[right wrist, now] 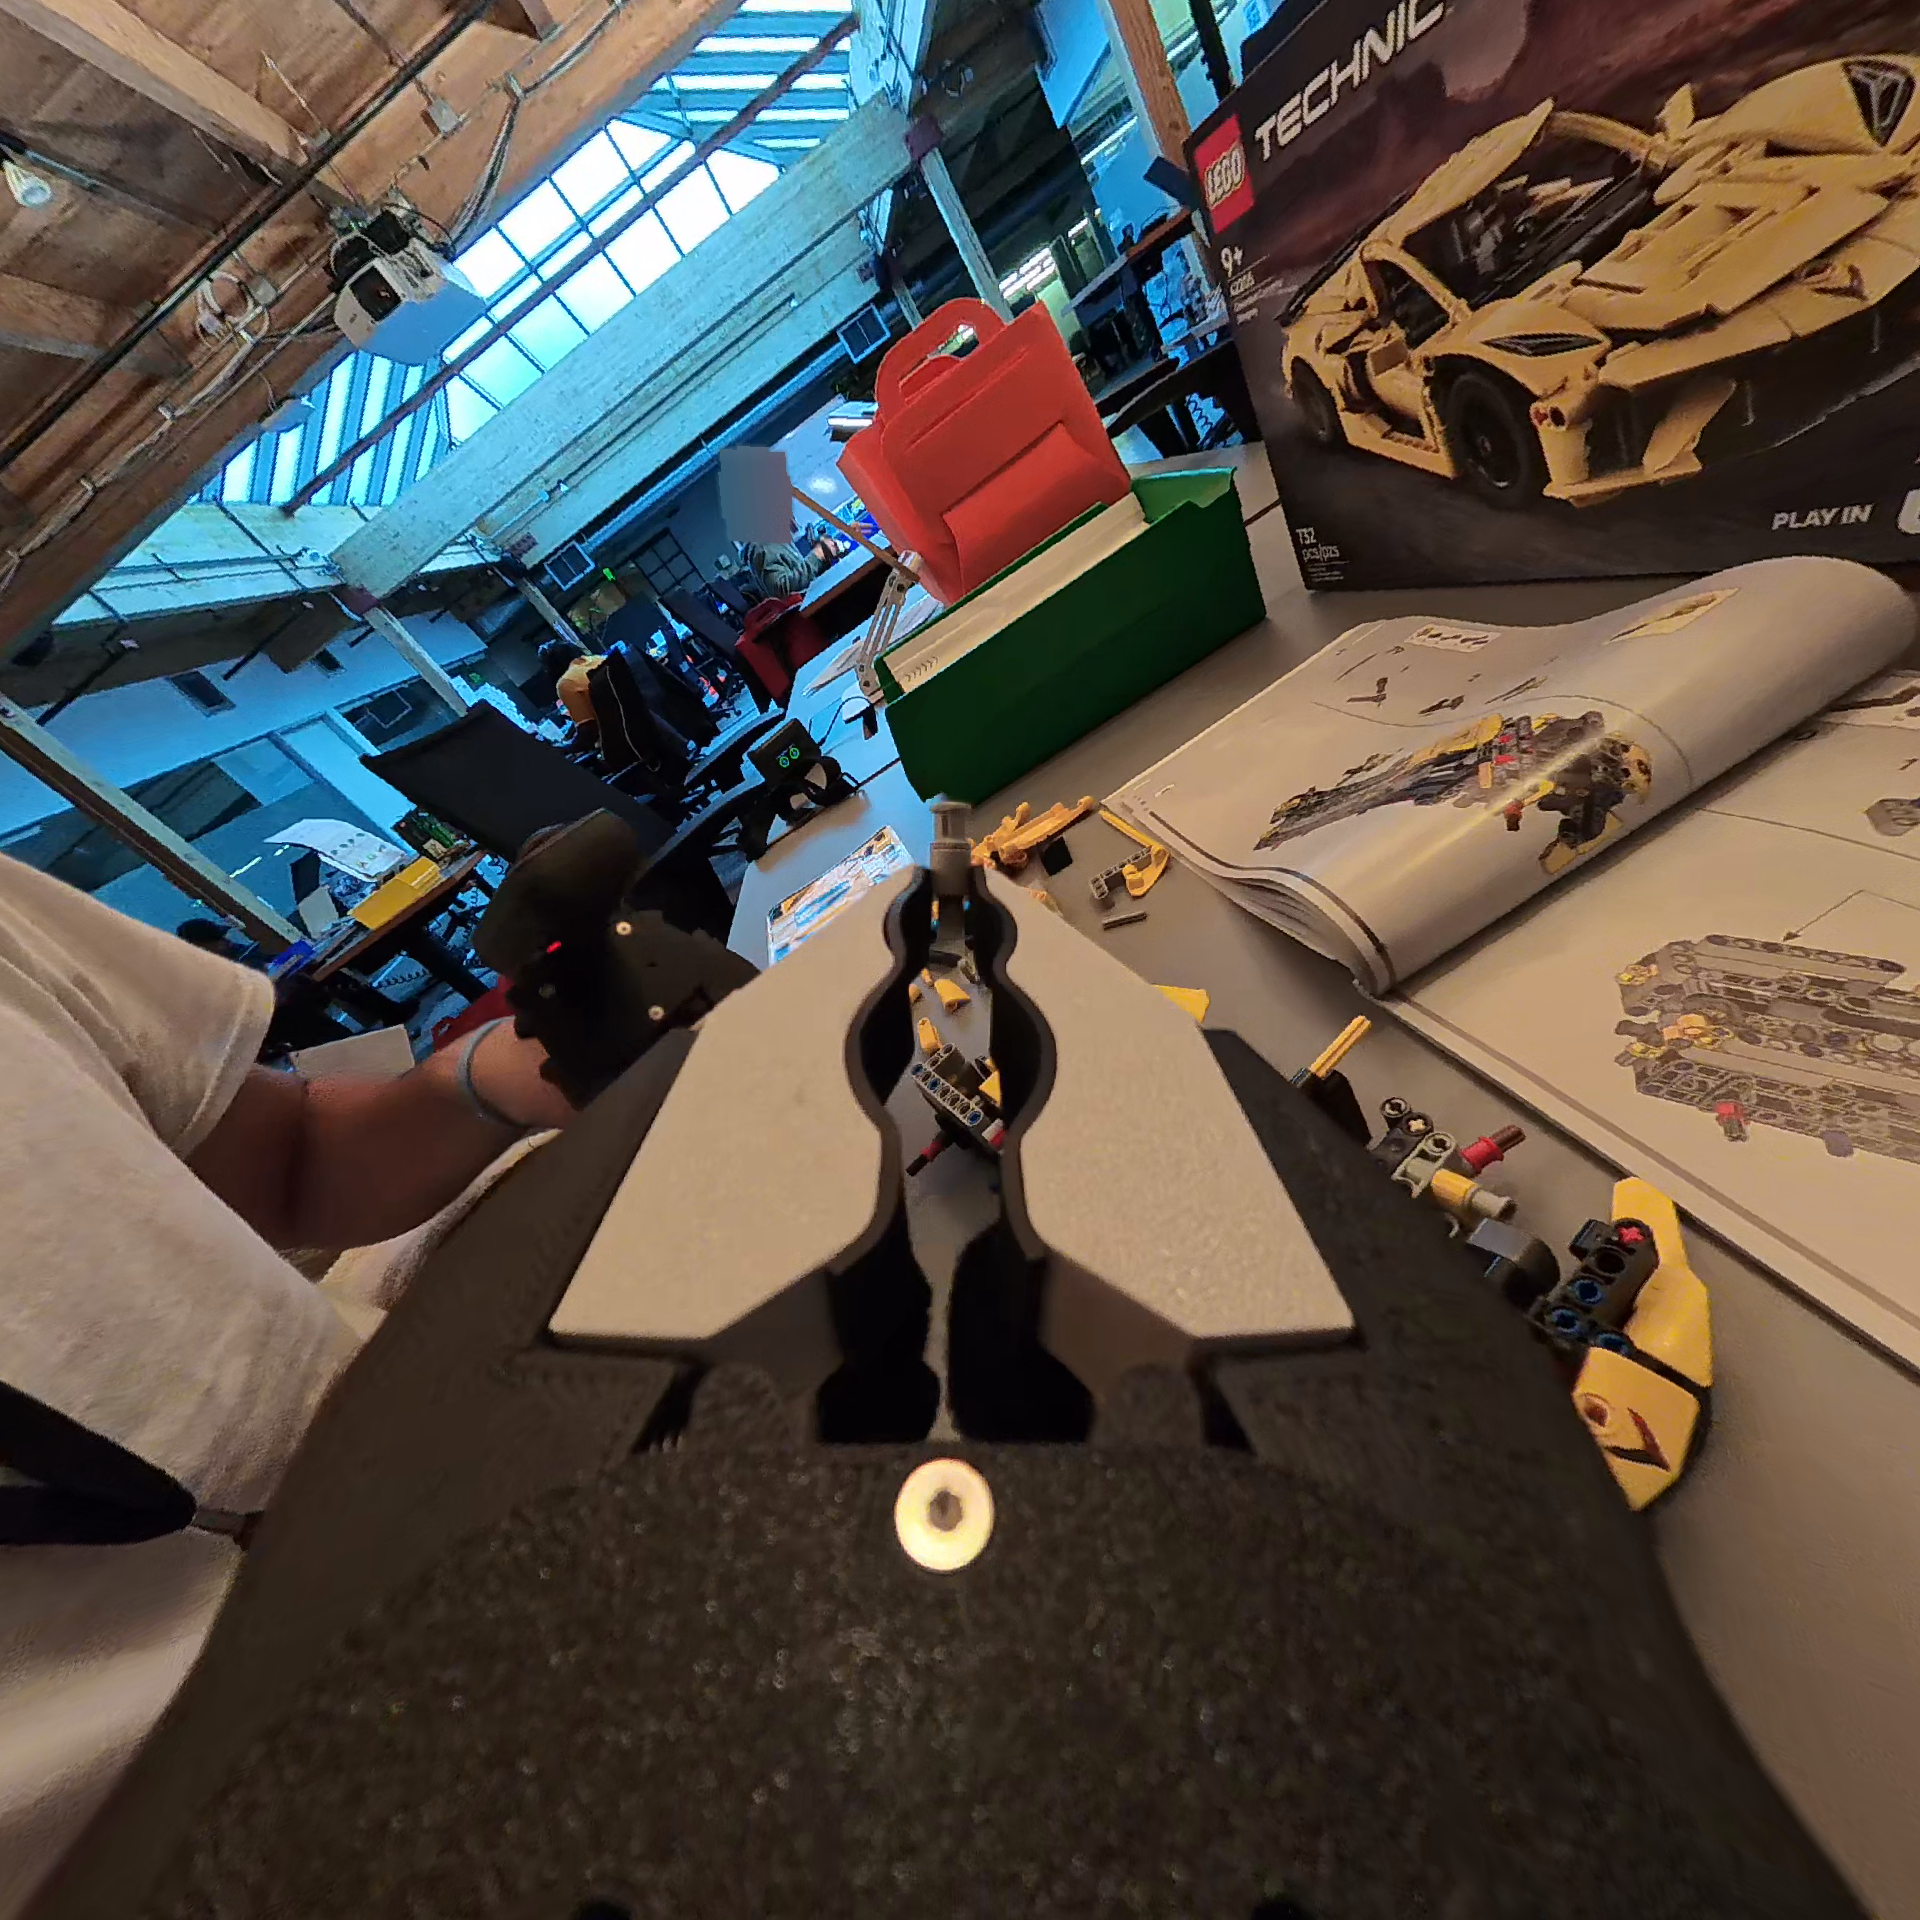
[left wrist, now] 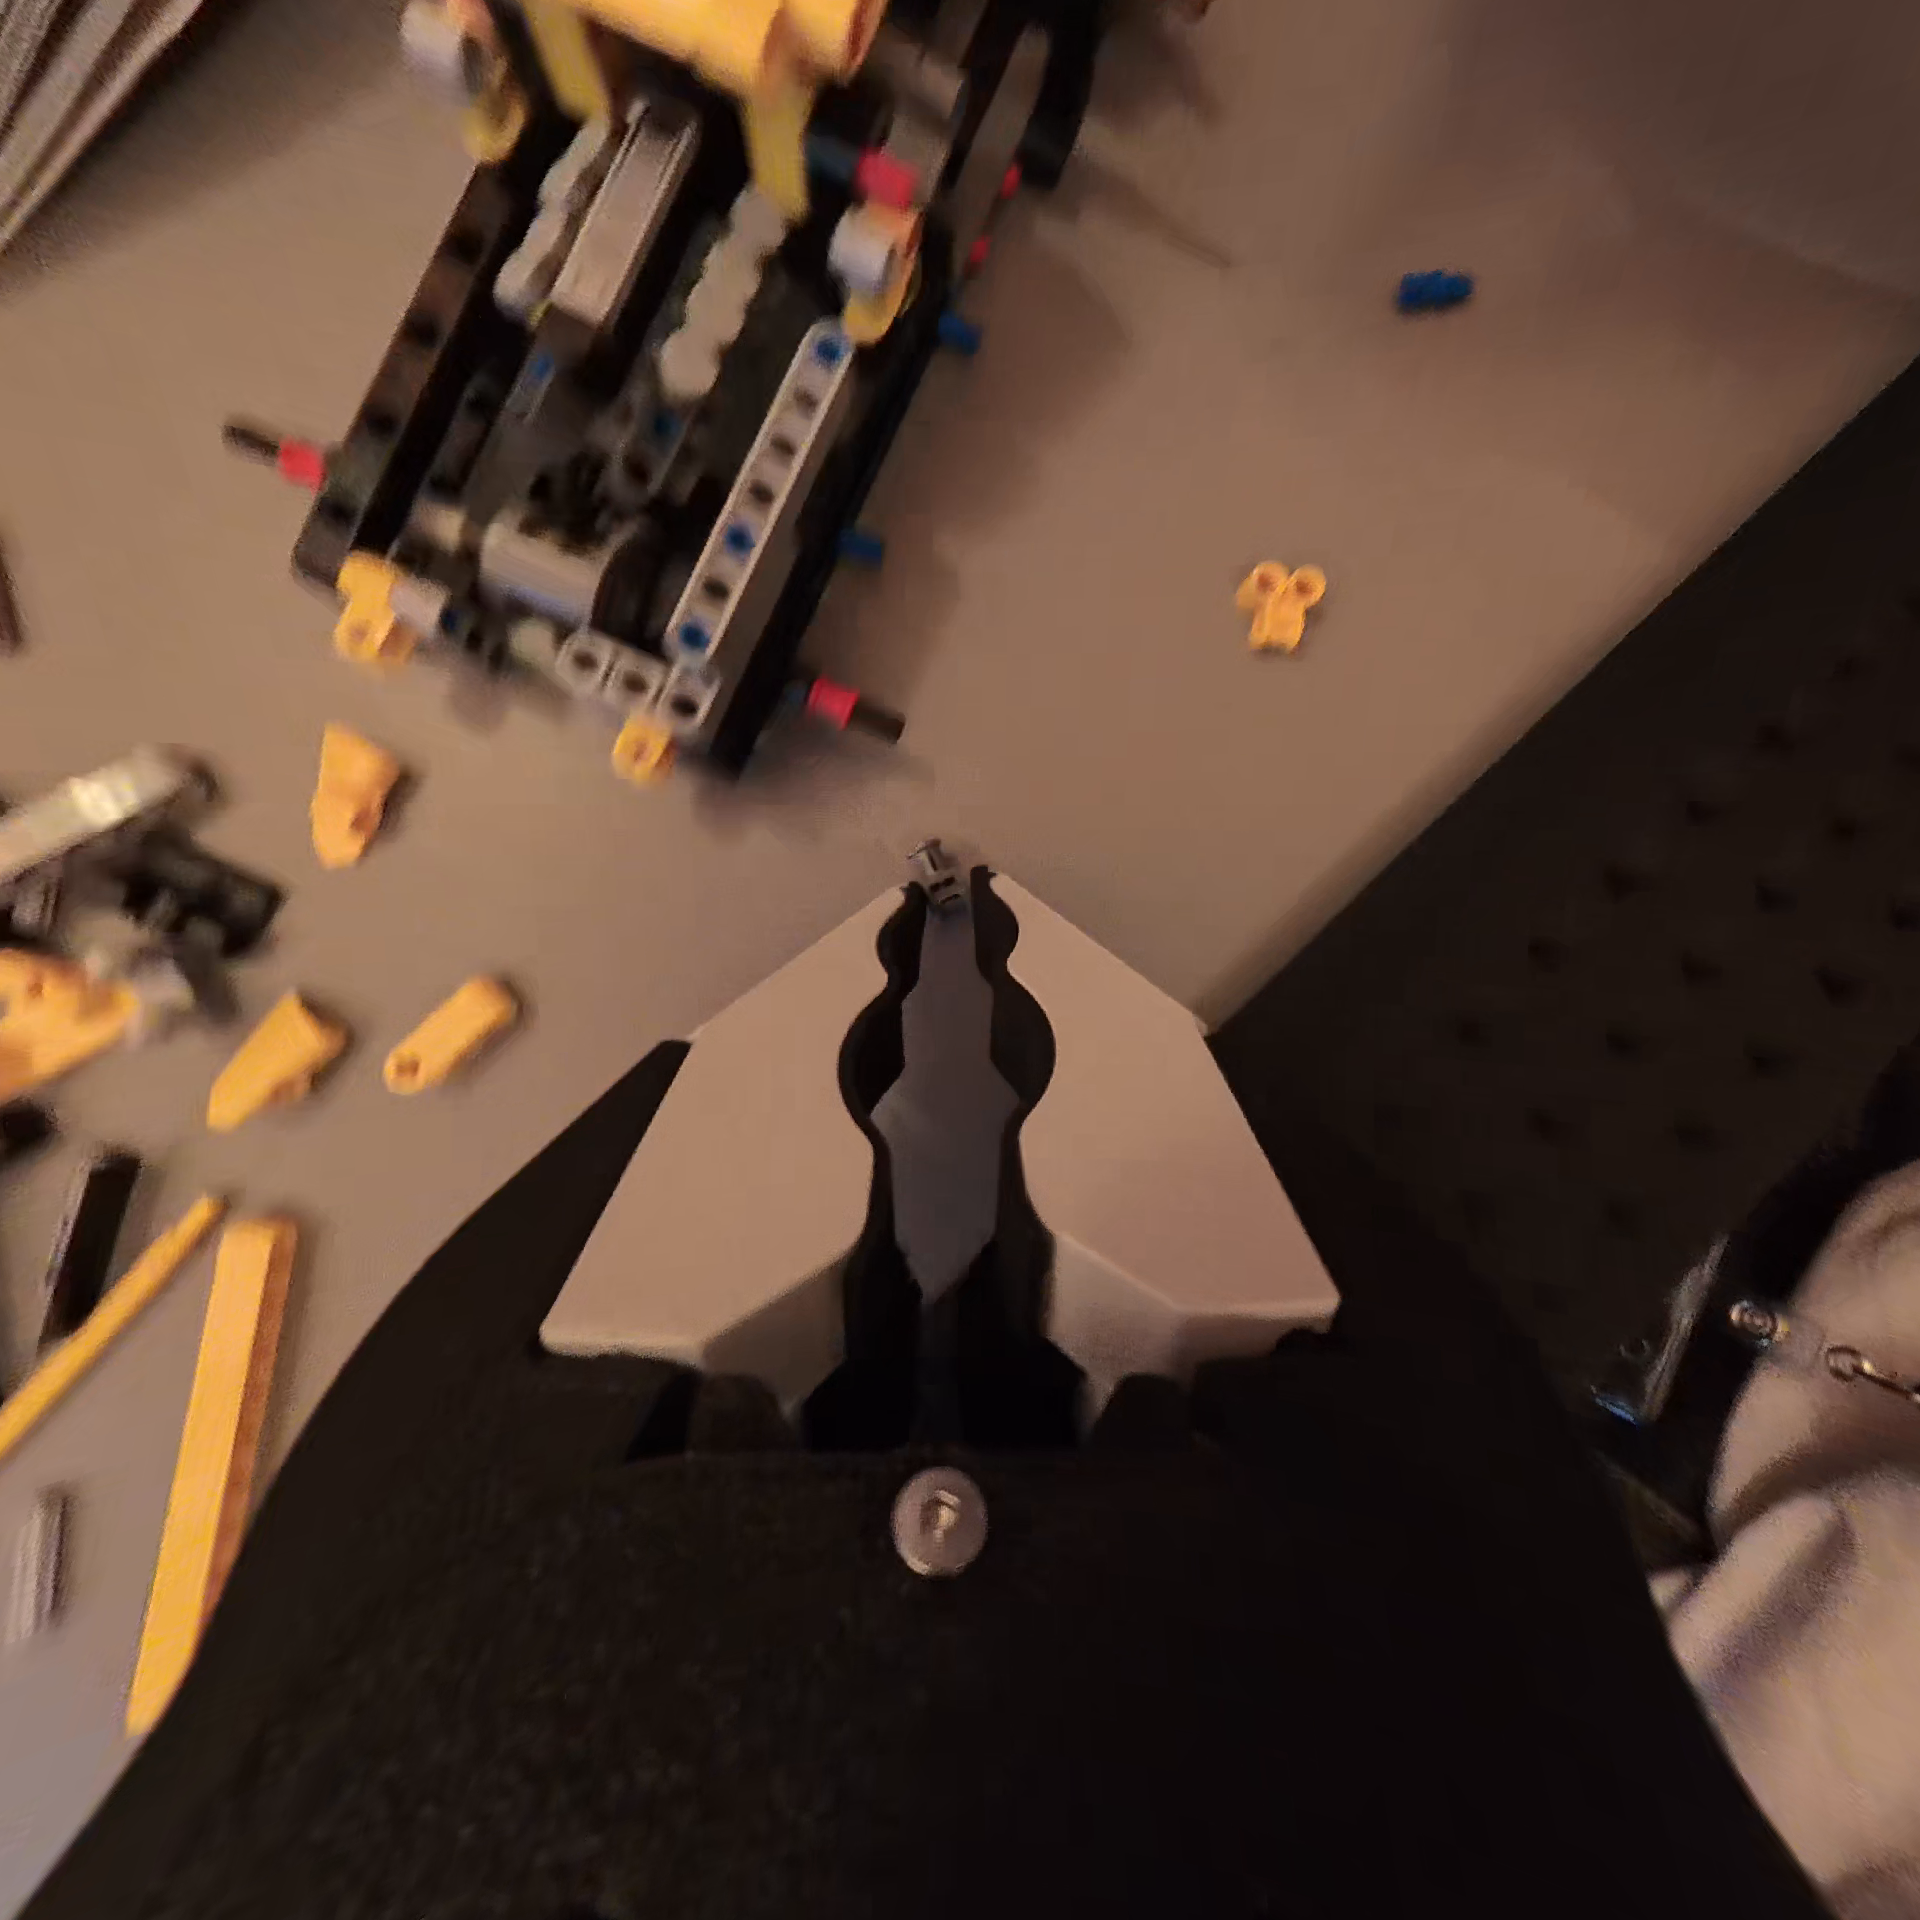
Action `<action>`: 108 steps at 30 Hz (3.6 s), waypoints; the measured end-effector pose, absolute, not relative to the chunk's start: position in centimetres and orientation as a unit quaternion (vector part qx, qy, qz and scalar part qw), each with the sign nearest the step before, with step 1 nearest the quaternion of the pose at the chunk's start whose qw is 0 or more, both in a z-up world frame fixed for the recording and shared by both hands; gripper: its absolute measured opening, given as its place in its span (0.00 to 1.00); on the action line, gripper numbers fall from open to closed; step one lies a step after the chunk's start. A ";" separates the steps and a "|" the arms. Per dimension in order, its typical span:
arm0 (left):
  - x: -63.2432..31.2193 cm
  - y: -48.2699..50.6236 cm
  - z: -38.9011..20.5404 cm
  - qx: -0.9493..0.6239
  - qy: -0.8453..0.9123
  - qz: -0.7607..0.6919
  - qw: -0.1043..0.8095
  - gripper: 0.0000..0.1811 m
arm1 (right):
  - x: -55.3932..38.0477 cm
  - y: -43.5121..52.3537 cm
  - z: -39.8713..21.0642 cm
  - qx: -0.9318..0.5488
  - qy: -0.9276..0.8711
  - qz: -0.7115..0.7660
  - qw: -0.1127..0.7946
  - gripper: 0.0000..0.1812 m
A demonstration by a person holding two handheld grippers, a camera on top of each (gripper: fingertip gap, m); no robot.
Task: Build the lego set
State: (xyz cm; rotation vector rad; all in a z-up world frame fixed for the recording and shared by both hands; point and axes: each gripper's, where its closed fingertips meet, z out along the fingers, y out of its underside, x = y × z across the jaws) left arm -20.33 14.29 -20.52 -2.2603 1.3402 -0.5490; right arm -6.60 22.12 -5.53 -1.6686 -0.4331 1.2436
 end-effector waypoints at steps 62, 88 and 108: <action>-21.0 16.1 -11.2 -0.499 0.631 -0.266 0.531 0.07 | -19.1 17.5 -10.0 -0.703 -0.295 0.553 0.336 0.03; -20.7 18.1 -10.4 -0.470 0.657 -0.125 0.577 0.08 | -20.2 18.3 -9.9 -0.705 -0.245 0.564 0.353 0.03; -20.0 18.5 -9.0 -0.541 0.570 -0.264 0.559 0.12 | -19.3 18.8 -8.9 -0.672 -0.177 0.641 0.325 0.03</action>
